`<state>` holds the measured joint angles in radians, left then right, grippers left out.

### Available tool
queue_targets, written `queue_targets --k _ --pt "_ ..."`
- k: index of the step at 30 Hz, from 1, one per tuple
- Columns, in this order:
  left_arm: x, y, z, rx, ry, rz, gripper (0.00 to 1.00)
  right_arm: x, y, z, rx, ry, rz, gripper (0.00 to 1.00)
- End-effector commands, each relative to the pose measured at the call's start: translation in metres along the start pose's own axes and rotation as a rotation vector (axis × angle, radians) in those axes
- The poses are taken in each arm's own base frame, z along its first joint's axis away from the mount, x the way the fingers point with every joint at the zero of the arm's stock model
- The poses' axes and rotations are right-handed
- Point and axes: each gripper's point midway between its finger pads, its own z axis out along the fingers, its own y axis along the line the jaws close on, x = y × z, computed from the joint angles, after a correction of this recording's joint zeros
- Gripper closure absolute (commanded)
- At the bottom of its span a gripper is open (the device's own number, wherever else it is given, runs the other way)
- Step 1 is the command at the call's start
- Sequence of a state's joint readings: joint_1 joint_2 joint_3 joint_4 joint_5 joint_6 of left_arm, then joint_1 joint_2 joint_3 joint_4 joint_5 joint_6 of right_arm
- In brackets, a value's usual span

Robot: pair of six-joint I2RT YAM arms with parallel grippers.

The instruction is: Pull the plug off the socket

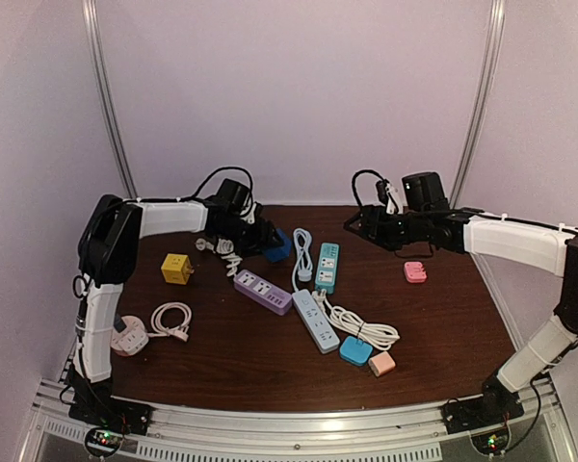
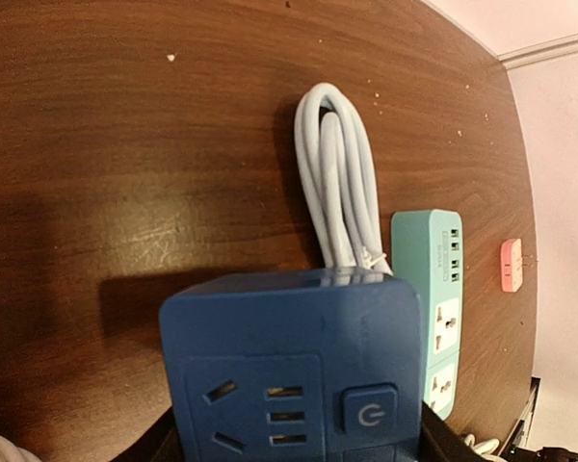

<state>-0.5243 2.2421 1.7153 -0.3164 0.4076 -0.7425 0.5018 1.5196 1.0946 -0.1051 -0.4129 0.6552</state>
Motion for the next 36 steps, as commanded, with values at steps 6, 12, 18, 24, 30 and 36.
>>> queue_targets --k 6,12,18,24,30,36 --pt "-0.011 -0.008 0.000 0.039 -0.008 0.029 0.66 -0.008 0.013 -0.010 -0.006 -0.037 -0.025 0.31" --pt "-0.011 -0.001 -0.001 -0.005 -0.009 0.034 0.44 -0.005 0.012 -0.012 -0.002 -0.041 -0.022 0.31" --pt "-0.013 0.002 -0.002 -0.017 -0.012 0.044 0.30 -0.005 0.013 -0.012 -0.005 -0.043 -0.019 0.31" --pt "-0.016 0.003 -0.003 -0.032 -0.015 0.061 0.17 -0.004 0.013 -0.012 -0.004 -0.043 -0.019 0.31" --pt "-0.025 0.007 -0.011 -0.096 -0.033 0.096 0.11 -0.004 0.013 -0.011 -0.003 -0.043 -0.021 0.31" --pt "-0.031 0.016 -0.021 -0.184 -0.041 0.133 0.12 -0.003 0.013 -0.008 -0.007 -0.038 -0.019 0.31"
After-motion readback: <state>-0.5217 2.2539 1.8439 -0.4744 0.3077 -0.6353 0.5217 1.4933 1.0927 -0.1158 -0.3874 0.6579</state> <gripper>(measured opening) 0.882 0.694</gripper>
